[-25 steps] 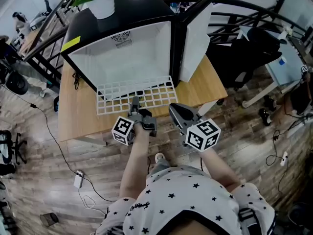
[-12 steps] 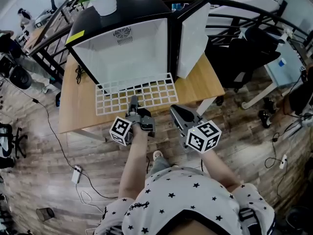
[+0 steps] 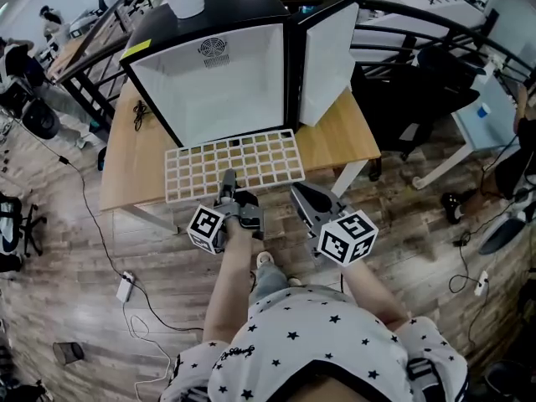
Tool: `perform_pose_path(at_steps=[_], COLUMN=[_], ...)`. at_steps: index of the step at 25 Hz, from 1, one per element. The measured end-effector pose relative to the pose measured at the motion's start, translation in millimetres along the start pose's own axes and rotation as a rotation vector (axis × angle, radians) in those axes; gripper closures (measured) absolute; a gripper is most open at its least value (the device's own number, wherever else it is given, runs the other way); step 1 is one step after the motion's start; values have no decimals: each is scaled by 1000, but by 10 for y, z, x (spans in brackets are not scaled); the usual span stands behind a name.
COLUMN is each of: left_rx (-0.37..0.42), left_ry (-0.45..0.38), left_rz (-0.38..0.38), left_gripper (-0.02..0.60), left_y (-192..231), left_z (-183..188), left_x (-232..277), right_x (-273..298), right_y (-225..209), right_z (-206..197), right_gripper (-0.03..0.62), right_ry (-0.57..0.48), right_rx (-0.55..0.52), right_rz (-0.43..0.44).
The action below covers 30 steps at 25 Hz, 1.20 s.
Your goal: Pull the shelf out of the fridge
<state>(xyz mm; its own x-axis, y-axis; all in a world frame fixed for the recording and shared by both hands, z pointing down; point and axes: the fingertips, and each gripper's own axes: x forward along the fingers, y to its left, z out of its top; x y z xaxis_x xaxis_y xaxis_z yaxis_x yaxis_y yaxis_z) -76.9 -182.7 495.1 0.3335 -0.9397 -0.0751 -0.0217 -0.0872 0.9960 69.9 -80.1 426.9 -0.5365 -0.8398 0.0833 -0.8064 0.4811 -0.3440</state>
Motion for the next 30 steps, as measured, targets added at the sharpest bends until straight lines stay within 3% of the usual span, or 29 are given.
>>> perform_pose_path(at_steps=[15,30], left_rx=[4,1], left_ry=[-7,-12], left_rz=[-6,35], left_gripper=[551,551], left_y=[86,157], left_z=[-252,-239], left_x=[-628,-710], right_x=[-503,-449], right_y=[159,103], right_z=[-238,-182], right_gripper=[571,571], right_ry=[-12,16], right_rx=[21,32], right_rz=[30,55])
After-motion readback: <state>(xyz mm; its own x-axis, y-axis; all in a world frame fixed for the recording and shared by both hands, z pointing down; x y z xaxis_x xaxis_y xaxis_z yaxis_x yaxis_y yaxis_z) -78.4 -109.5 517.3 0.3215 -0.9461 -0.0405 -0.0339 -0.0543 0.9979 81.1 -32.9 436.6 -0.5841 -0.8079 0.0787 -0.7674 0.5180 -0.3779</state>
